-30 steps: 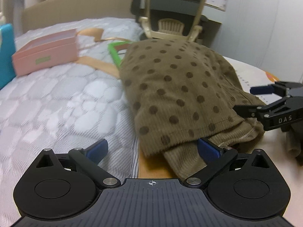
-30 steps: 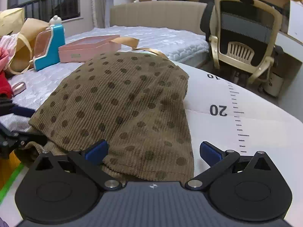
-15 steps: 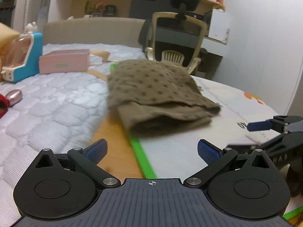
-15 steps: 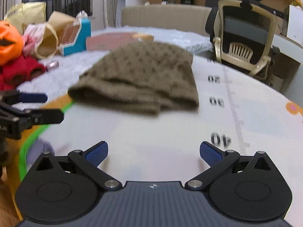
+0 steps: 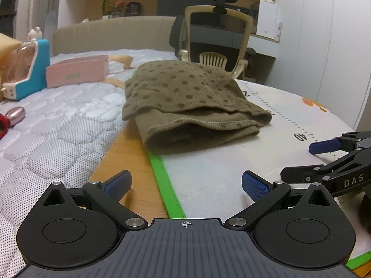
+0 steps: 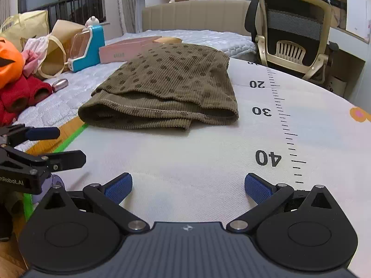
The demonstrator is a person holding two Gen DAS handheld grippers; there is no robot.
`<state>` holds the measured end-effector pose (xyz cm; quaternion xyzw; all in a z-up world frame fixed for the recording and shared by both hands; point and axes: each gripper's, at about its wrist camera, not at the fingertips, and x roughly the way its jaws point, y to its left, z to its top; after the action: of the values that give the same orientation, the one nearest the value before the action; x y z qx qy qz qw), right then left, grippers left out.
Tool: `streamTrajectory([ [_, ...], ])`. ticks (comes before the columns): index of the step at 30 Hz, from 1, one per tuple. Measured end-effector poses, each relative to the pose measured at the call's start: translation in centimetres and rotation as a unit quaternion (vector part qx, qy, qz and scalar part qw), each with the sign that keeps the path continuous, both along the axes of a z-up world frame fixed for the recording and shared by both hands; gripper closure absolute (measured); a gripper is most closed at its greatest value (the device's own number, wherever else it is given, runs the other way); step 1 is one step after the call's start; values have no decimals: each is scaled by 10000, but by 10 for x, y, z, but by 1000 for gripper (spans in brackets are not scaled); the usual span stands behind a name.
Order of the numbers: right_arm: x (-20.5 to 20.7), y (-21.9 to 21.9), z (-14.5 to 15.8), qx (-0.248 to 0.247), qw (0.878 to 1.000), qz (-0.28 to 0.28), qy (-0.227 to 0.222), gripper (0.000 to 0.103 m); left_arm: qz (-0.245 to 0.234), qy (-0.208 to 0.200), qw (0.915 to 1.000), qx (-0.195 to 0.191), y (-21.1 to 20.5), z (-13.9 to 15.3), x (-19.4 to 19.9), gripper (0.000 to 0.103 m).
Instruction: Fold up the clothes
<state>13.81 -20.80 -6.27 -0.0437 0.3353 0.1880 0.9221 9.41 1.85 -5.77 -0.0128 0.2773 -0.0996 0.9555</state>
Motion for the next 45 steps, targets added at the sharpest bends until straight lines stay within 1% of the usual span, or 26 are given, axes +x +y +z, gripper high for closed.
streamTrajectory([
  [4, 1, -2, 1, 79, 10000, -6, 6, 0, -5, 64, 10000, -29, 1, -1, 2, 0],
  [10, 1, -2, 0, 83, 10000, -11, 5, 0, 71, 143, 9996, -246, 6, -2, 5, 0],
  [18, 1, -3, 0, 85, 10000, -5, 5, 0, 55, 113, 9997, -209, 5, -2, 4, 0],
  [23, 1, -3, 0, 94, 10000, -5, 6, 0, 3, -9, 10000, -79, 2, -1, 0, 0],
  [30, 1, -4, 0, 124, 9999, -9, 6, 0, 47, -167, 9998, -7, 0, 1, -5, 0],
  [45, 2, -4, 1, 130, 9999, -9, 6, 0, 64, -258, 9996, 98, -1, 1, -6, 0],
])
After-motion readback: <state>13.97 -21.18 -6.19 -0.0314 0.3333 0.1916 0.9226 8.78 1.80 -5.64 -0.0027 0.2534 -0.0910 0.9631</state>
